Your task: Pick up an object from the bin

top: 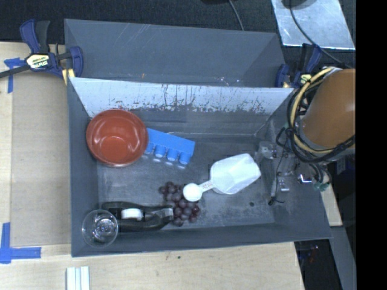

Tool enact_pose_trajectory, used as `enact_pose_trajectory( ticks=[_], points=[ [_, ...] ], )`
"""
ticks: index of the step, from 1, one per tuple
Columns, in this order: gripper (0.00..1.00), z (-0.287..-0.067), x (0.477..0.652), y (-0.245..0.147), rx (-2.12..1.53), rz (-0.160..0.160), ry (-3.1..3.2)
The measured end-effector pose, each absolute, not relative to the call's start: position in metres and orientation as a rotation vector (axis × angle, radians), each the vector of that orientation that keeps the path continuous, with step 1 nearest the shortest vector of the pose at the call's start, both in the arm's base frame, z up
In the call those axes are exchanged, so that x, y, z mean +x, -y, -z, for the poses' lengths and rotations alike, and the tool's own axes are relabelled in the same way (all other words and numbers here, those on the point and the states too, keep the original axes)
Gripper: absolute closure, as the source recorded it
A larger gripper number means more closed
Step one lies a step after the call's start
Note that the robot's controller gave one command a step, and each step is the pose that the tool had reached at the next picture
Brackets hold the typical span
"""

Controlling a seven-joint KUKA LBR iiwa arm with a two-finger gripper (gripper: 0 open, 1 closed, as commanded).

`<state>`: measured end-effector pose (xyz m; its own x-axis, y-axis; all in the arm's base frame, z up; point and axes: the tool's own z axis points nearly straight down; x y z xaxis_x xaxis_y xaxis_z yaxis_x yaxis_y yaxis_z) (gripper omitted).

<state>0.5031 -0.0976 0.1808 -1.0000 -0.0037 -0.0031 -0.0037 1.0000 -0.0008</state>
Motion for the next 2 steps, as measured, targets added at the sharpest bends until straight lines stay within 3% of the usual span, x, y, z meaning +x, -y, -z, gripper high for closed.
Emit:
enact_pose_trajectory(
  ticks=[1, 2],
  points=[
    [0.00, -0.181, 0.503, 0.098, -0.006, 0.001, -3.138],
    [0.00, -0.097, 0.517, 0.091, -0.166, 0.001, -3.135]
  ],
)
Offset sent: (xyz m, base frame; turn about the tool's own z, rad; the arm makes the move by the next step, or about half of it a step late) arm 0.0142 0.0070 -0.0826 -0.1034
